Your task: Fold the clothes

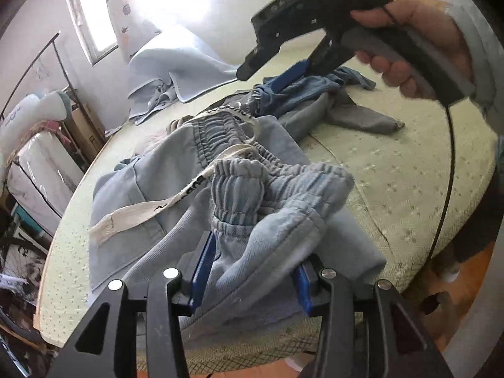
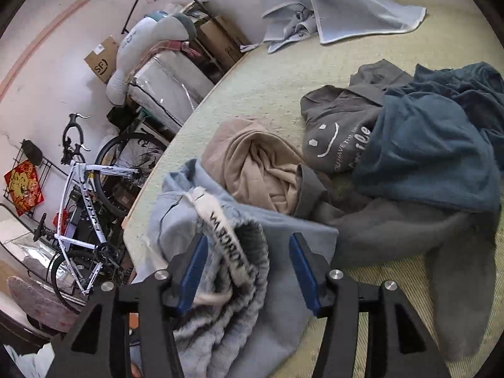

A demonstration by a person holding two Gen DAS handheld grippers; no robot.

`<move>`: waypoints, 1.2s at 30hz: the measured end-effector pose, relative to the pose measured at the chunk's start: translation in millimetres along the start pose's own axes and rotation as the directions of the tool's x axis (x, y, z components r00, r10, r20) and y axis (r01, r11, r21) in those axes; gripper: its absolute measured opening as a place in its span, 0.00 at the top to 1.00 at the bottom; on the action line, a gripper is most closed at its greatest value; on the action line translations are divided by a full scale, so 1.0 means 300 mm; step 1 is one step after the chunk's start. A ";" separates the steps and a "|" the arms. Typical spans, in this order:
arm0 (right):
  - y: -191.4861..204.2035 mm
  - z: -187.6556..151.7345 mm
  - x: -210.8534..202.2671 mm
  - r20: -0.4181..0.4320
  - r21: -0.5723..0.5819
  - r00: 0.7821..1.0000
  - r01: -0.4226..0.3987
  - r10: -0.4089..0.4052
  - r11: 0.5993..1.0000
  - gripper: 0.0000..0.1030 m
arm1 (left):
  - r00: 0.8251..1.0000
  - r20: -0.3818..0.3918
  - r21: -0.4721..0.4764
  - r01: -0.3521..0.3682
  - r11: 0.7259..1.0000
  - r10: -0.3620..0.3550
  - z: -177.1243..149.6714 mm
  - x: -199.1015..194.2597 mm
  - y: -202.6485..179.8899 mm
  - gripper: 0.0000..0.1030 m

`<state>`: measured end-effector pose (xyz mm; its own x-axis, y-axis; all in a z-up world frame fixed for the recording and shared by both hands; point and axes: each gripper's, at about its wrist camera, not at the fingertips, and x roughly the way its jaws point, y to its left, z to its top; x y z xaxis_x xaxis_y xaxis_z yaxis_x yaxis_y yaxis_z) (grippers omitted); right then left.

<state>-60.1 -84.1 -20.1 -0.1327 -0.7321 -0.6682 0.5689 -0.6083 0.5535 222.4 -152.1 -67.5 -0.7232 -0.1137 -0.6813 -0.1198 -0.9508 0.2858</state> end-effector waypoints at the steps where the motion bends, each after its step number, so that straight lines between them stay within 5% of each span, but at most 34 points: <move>1: 0.005 -0.014 -0.017 -0.005 -0.010 1.000 -0.003 0.003 1.000 0.44 | 1.000 0.004 0.014 -0.001 1.000 0.001 -0.001 -0.011 -0.008 0.52; 5: 0.043 -0.078 -0.052 -0.055 -0.054 0.998 -0.041 0.038 0.998 0.43 | 0.998 0.055 0.071 0.036 0.997 -0.040 0.004 -0.057 -0.050 0.50; 8: 0.092 -0.136 -0.024 -0.146 -0.092 0.983 -0.128 0.114 0.987 0.44 | 0.985 0.138 0.104 0.086 0.991 -0.100 0.021 -0.131 -0.086 0.33; 13: 0.136 -0.235 0.039 -0.258 -0.146 0.954 -0.192 0.150 0.971 0.47 | 0.989 0.138 0.056 0.049 0.997 -0.056 0.043 -0.140 -0.088 0.33; 19: 0.104 -0.201 0.001 -0.171 -0.096 0.977 -0.145 0.127 0.985 0.46 | 0.999 0.039 -0.121 0.006 0.993 -0.001 0.077 -0.016 0.027 0.33; 24: 0.072 -0.144 -0.036 -0.107 -0.056 0.990 -0.101 0.094 0.993 0.46 | 1.000 -0.027 -0.114 -0.012 0.993 0.009 0.100 0.098 0.002 0.34; 25: 0.066 -0.134 -0.039 -0.098 -0.050 0.991 -0.094 0.089 0.994 0.46 | 0.999 -0.032 -0.097 -0.018 0.995 0.015 0.102 0.111 -0.014 0.40; 26: 0.062 -0.123 -0.036 -0.092 -0.045 0.992 -0.086 0.082 0.995 0.46 | 0.999 -0.033 -0.081 -0.025 0.996 0.022 0.104 0.119 -0.027 0.61; 29: 0.058 -0.079 -0.017 -0.079 -0.050 0.994 -0.075 0.071 0.996 0.46 | 1.000 0.001 -0.068 -0.030 0.997 0.030 0.106 0.105 -0.047 0.81; 33: 0.066 -0.011 0.045 -0.095 -0.049 0.993 -0.075 0.070 0.996 0.46 | 0.996 0.085 -0.120 -0.006 0.993 0.016 0.107 0.028 -0.015 0.84; 36: 0.087 0.007 0.083 -0.104 -0.075 0.993 -0.060 0.052 0.995 0.46 | 0.999 0.035 -0.127 0.040 0.991 -0.036 0.078 0.047 -0.022 0.84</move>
<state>-50.3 -118.9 -21.1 -0.0182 -0.7268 -0.6866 0.6352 -0.5387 0.5535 197.1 -140.8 -63.3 -0.7420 -0.0691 -0.6669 -0.0617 -0.9834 0.1706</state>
